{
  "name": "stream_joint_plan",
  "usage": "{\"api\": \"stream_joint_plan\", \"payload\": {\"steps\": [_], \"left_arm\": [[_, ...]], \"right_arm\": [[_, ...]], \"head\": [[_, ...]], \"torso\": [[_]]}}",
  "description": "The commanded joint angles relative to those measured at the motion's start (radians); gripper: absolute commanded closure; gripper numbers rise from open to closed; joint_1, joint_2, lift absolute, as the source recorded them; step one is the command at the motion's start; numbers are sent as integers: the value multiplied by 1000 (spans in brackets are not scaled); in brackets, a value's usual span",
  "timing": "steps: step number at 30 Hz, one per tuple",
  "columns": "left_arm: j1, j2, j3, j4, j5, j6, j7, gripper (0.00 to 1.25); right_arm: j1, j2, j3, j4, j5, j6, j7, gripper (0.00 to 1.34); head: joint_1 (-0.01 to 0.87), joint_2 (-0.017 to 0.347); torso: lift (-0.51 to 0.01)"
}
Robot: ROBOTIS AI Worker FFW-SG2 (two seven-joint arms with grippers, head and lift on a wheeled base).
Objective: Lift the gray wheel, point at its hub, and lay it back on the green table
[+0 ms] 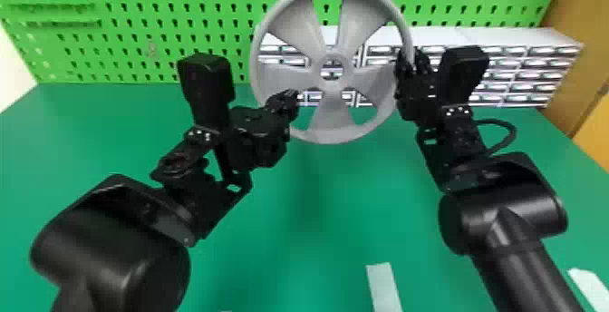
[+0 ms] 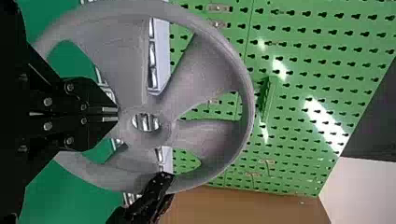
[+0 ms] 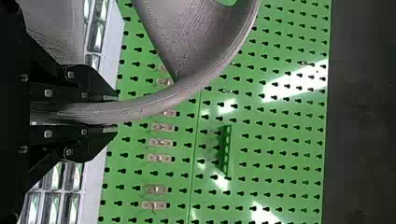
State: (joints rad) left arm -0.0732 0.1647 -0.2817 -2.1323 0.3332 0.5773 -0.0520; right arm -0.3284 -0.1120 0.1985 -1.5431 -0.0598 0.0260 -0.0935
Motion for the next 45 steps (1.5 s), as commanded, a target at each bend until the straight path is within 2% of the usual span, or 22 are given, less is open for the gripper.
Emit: {"api": "stream_joint_plan", "payload": {"steps": [1,6,19,24,30,45], "left_arm": [[-17,-13,-44,38,-29,-42,32,1191],[-46,-22,-94,83,-62,-85,70,1191],[-145,-27,-226,195,-52,-168,201,1191],[-186,-48,-243,235,-45,-177,244,1191],[-211,-59,-261,270,-40,-182,322,1191],[-204,-71,-246,295,-68,-182,354,1191]], "right_arm": [[2,0,6,0,0,2,0,1296],[0,2,10,1,0,3,0,1296],[-1,3,22,5,3,-1,0,1296],[-1,3,27,5,3,-6,0,1296],[-1,2,39,5,3,-12,0,1296],[-1,-1,49,5,-6,-21,0,1296]], "head": [[692,48],[692,48],[692,48],[692,48],[692,48],[692,48]], "torso": [[-93],[-93],[-93],[-93],[-93],[-93]]}}
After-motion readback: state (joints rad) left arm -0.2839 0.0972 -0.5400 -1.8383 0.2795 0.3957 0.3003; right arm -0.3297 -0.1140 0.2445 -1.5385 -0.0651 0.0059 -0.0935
